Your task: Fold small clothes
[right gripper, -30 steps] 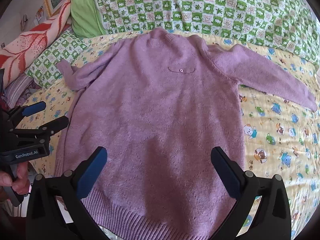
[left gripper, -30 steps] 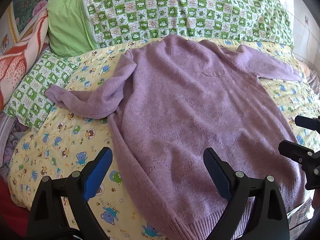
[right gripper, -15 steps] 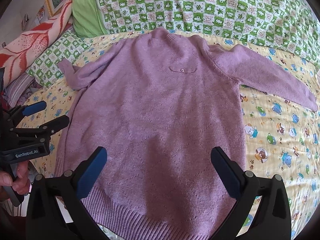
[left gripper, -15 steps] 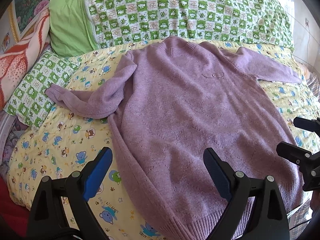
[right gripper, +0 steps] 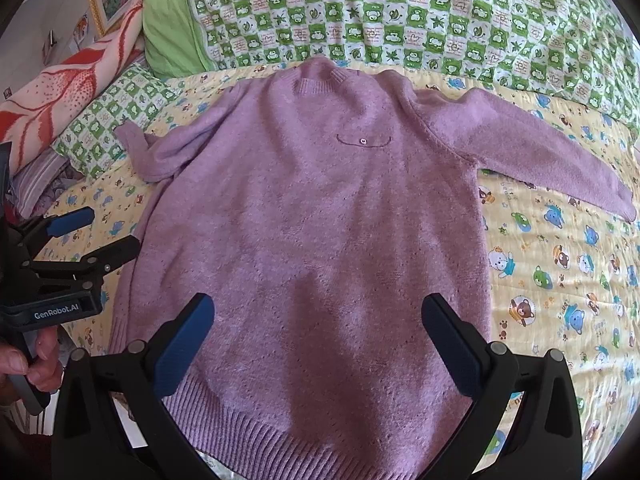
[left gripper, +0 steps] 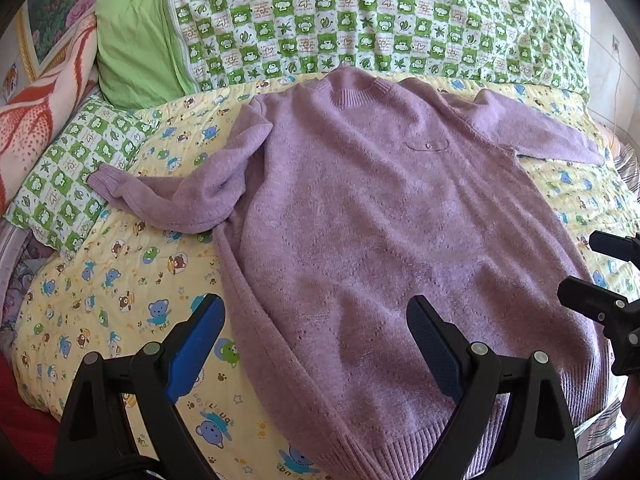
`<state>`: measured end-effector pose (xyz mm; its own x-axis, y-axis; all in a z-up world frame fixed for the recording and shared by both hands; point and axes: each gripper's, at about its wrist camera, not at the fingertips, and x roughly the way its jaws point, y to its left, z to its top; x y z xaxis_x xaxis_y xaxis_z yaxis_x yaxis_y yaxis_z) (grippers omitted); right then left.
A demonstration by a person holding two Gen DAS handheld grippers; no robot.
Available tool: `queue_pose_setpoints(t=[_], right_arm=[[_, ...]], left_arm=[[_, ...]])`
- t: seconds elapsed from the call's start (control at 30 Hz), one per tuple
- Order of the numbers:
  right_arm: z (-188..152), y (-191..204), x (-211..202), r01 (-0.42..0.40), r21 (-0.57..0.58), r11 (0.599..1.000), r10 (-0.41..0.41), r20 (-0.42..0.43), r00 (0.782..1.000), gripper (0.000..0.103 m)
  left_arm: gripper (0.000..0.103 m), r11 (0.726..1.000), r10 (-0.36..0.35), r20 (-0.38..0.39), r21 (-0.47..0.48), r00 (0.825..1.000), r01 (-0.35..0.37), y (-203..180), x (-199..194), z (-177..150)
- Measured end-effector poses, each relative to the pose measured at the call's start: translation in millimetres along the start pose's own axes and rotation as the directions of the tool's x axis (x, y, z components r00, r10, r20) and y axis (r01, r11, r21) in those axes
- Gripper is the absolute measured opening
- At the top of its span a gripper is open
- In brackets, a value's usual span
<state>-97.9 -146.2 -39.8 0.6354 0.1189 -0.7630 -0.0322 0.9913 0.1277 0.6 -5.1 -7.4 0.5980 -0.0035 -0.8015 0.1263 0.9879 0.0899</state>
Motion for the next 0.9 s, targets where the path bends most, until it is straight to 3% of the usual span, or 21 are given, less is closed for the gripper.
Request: queue_pose_setpoints(t=[0.23,0.57,0.7,0.9], right_arm=[[0.8,-5.4,6.7,0.038,-0.028,0.999,-0.038,0.0,0.999,0.103],[7.4,-34.7,9.0,0.037,0.038,0.999,-0.038,0.018,0.999,0.103],[15.6,-61.0,8.2,0.074,0.083,0.994,-0.076,0.025,0.997,0.103],[35.2,-139.0,1.0,0.117,0.256,0.96,-0.14,0.075,0.987,0.103]], left_arm=[[0.093,1.0,0.004,-0.006,0.003,1.0,-0.004,-1.1,7.2,2.5],[0.093,1.0,-0.017,-0.021,0.007,1.0,0.017,-9.3,23.0,18.3],[0.093,1.0,-0.023,-0.037,0.012,0.999,0.024,-11.1,35.4,32.8],[0.093,0.999,-0.042,-0.04,0.002,0.998,0.042,-7.0,58.5,74.1]])
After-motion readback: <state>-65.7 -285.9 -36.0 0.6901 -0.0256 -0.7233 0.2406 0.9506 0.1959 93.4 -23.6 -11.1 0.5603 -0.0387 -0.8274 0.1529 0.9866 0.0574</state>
